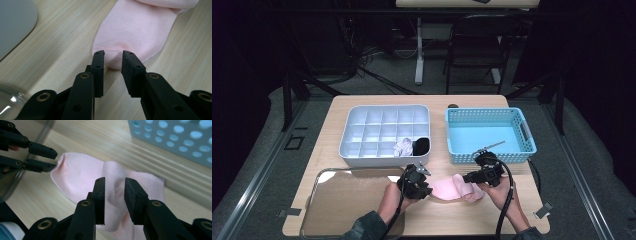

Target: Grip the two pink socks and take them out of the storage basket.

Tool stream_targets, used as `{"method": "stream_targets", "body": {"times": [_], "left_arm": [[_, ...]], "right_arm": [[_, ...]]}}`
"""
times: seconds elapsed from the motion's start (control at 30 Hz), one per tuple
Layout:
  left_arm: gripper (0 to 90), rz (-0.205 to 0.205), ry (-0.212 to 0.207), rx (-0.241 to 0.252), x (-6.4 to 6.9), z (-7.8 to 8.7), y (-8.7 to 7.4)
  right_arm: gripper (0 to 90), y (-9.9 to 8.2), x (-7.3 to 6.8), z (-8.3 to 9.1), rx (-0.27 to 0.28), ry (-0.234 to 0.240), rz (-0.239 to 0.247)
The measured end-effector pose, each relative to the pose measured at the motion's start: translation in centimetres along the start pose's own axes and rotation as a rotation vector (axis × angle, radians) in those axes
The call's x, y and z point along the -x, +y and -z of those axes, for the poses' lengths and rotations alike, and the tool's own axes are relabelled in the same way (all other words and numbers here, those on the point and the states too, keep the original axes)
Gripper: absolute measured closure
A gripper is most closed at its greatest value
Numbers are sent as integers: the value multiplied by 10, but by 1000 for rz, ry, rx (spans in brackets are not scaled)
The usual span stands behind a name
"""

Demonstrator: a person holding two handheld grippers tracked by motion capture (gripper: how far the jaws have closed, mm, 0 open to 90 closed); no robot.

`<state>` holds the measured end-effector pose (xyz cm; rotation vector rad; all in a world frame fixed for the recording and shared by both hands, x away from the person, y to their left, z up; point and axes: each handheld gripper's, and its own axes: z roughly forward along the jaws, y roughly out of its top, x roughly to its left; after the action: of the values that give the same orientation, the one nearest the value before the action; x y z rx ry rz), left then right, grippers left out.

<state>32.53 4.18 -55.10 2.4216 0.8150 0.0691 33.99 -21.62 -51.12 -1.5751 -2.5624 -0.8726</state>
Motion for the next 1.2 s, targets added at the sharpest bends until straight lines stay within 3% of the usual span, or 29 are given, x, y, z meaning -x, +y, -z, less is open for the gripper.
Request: {"method": "stream_targets", "body": {"times": [0.17, 0.2, 0.3, 0.43, 0.7, 1.1, 1.2], "left_arm": [[731, 0, -13, -27, 0, -3, 0], [735, 2, -13, -28, 0, -4, 0], [769, -4, -15, -34, 1, -6, 0], [816, -7, -11, -39, 2, -7, -1], [832, -7, -10, -40, 3, -8, -1], [733, -8, -21, -34, 2, -1, 1], [705, -9, -22, -28, 1, 2, 2]], "right_arm": [[672, -5, 3, -7, -93, 9, -21], [684, -7, 2, -10, -94, 6, -38], [789, -7, 3, -11, -129, 15, -26], [855, -4, -2, -10, -100, 29, -18], [856, 1, -12, -12, -71, 55, -11], [790, 6, -23, -21, -70, 154, 29], [775, 6, -22, -16, -21, 170, 14]]}}
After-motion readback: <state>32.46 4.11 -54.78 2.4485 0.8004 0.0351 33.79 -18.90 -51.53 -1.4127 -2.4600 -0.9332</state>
